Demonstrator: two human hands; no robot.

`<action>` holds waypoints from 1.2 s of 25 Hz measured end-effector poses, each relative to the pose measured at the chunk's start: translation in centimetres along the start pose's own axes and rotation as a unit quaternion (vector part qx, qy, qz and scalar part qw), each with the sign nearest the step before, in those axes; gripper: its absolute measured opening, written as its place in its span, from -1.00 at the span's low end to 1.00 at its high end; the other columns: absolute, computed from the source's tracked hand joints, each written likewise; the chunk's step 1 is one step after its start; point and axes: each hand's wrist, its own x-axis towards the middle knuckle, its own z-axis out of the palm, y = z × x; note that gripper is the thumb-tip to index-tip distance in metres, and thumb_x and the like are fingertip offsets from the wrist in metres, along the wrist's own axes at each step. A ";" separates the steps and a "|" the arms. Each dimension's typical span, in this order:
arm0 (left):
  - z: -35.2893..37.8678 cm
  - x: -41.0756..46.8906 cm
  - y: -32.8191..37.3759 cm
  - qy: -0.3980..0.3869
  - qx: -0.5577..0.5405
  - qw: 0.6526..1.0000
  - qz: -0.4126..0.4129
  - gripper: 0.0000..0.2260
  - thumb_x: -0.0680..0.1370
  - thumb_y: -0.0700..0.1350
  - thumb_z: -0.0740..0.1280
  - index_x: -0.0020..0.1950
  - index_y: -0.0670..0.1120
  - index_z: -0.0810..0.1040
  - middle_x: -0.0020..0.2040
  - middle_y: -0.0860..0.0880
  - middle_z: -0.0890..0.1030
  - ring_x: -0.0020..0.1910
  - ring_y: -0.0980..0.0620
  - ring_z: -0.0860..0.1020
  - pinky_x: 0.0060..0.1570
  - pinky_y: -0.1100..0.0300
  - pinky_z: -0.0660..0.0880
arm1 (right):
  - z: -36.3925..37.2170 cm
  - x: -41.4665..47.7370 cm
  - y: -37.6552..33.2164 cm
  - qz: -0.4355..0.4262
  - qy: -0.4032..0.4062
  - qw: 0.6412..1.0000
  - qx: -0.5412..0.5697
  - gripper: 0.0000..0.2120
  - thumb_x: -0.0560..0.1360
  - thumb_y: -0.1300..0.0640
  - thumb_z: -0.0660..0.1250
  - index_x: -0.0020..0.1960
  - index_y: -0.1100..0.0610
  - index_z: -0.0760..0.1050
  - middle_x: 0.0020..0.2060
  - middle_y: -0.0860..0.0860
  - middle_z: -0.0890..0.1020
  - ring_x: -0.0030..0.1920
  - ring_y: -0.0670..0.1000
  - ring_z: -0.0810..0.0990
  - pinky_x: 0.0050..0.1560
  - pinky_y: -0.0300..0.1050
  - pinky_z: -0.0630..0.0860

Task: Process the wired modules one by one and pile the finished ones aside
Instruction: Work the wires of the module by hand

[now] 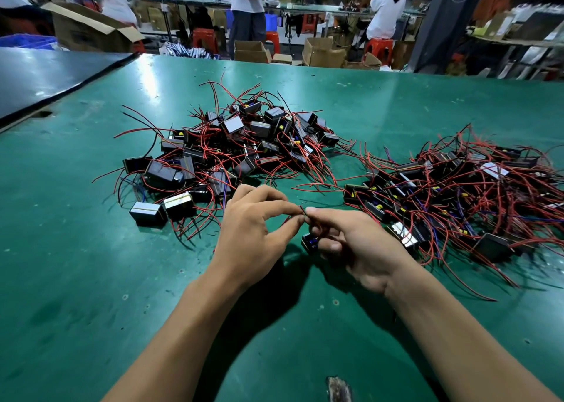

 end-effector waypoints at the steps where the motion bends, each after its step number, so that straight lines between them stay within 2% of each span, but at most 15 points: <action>1: -0.1 0.1 0.0 -0.009 -0.013 1.000 -0.021 -0.93 0.46 -0.06 0.51 -0.08 -0.01 0.74 -0.13 0.05 0.61 -0.05 0.00 0.45 0.01 0.27 0.35 | -0.2 -0.1 0.1 -0.072 0.023 0.991 -0.106 -0.84 0.51 0.06 0.45 -0.13 0.15 0.62 -0.33 -0.03 0.54 -0.46 -0.11 0.40 -0.45 -0.31 0.33; 3: -0.1 0.2 -0.1 -0.029 -0.027 0.998 -0.049 -0.91 0.46 -0.08 0.51 -0.06 -0.01 0.73 -0.10 0.05 0.61 0.00 0.01 0.44 0.01 0.40 0.29 | -1.1 -0.2 0.0 -0.225 0.075 0.927 -0.291 -0.87 0.47 0.06 0.51 -0.02 0.05 0.63 -0.27 -0.10 0.60 -0.40 -0.13 0.45 -0.35 -0.29 0.43; 6: -0.3 0.3 -0.2 -0.058 -0.038 0.996 -0.064 -0.91 0.46 -0.09 0.50 -0.05 0.00 0.73 -0.07 0.07 0.60 0.03 0.04 0.42 0.04 0.41 0.26 | -2.0 0.1 0.1 -0.371 0.052 0.839 -0.394 -0.83 0.45 0.15 0.54 0.03 0.02 0.66 -0.16 -0.10 0.62 -0.42 -0.14 0.43 -0.31 -0.35 0.39; 8: -0.4 0.3 -0.1 -0.064 -0.049 0.995 -0.064 -0.92 0.46 -0.10 0.50 -0.06 0.02 0.73 -0.07 0.10 0.60 0.03 0.05 0.41 0.06 0.38 0.27 | -2.2 0.4 0.4 -0.424 0.049 0.793 -0.436 -0.88 0.46 0.18 0.53 -0.01 0.07 0.69 -0.15 -0.06 0.62 -0.39 -0.13 0.43 -0.28 -0.39 0.35; 12: -0.4 0.2 -0.2 -0.062 -0.051 0.996 -0.049 -0.92 0.45 -0.11 0.52 -0.07 0.02 0.73 -0.09 0.10 0.61 0.03 0.04 0.43 0.07 0.35 0.29 | -2.2 0.6 0.4 -0.451 0.059 0.771 -0.447 -0.95 0.49 0.16 0.51 -0.05 0.10 0.70 -0.18 -0.04 0.63 -0.35 -0.02 0.50 -0.30 -0.26 0.41; 14: -0.3 0.2 -0.2 -0.054 -0.047 0.997 -0.039 -0.91 0.44 -0.11 0.52 -0.07 0.02 0.73 -0.10 0.11 0.61 0.02 0.04 0.44 0.07 0.33 0.31 | -2.1 0.4 0.2 -0.452 0.061 0.765 -0.454 -0.97 0.50 0.15 0.49 -0.06 0.10 0.69 -0.20 -0.07 0.62 -0.33 -0.07 0.50 -0.28 -0.30 0.40; 15: -0.2 0.2 -0.3 -0.045 -0.043 0.998 -0.030 -0.91 0.44 -0.10 0.53 -0.08 0.02 0.73 -0.11 0.12 0.61 0.01 0.04 0.44 0.06 0.29 0.33 | -2.0 0.3 0.2 -0.437 0.064 0.777 -0.450 -0.98 0.51 0.15 0.48 -0.08 0.09 0.68 -0.22 -0.09 0.62 -0.32 -0.11 0.50 -0.26 -0.33 0.39; 19: 0.2 -0.1 -0.5 -0.002 0.023 0.999 0.048 -0.93 0.44 -0.07 0.52 -0.11 -0.02 0.74 -0.14 0.08 0.63 -0.08 -0.02 0.46 -0.03 0.03 0.42 | -1.2 0.1 0.1 -0.249 0.055 0.905 -0.341 -0.89 0.52 0.12 0.46 -0.19 0.06 0.65 -0.38 -0.12 0.62 -0.39 -0.19 0.52 -0.33 -0.37 0.42; 21: 0.4 -0.2 -0.6 0.010 0.058 0.995 0.082 -0.93 0.44 -0.06 0.49 -0.12 -0.01 0.74 -0.13 0.07 0.63 -0.09 -0.06 0.48 -0.07 -0.05 0.42 | -1.1 0.1 -0.3 -0.168 0.039 0.946 -0.274 -0.85 0.52 0.14 0.45 -0.24 0.09 0.64 -0.45 -0.13 0.58 -0.47 -0.19 0.48 -0.42 -0.40 0.39; 24: 0.5 -0.3 -0.7 0.014 0.086 0.990 0.108 -0.91 0.46 -0.03 0.46 -0.11 0.01 0.74 -0.09 0.08 0.62 -0.07 -0.06 0.48 -0.10 -0.07 0.42 | -0.8 -0.1 -0.7 -0.073 0.015 0.977 -0.200 -0.78 0.51 0.15 0.43 -0.31 0.10 0.63 -0.52 -0.14 0.52 -0.55 -0.21 0.42 -0.53 -0.43 0.30; 27: 0.5 -0.4 -0.6 0.017 0.101 0.986 0.129 -0.93 0.47 -0.04 0.45 -0.11 0.01 0.73 -0.05 0.09 0.62 -0.06 -0.07 0.48 -0.09 -0.10 0.42 | -0.7 0.0 -0.7 0.003 0.005 0.995 -0.098 -0.72 0.47 0.16 0.41 -0.41 0.08 0.58 -0.46 -0.07 0.49 -0.55 -0.15 0.36 -0.55 -0.35 0.23; 30: 0.6 -0.4 -0.4 0.031 0.115 0.982 0.148 -0.95 0.49 -0.08 0.45 -0.13 0.01 0.72 -0.03 0.10 0.63 -0.06 -0.07 0.49 -0.08 -0.09 0.42 | -0.8 0.3 -0.7 0.071 -0.046 0.996 0.039 -0.74 0.38 0.18 0.40 -0.46 0.05 0.49 -0.50 -0.08 0.32 -0.61 -0.15 0.22 -0.51 -0.28 0.07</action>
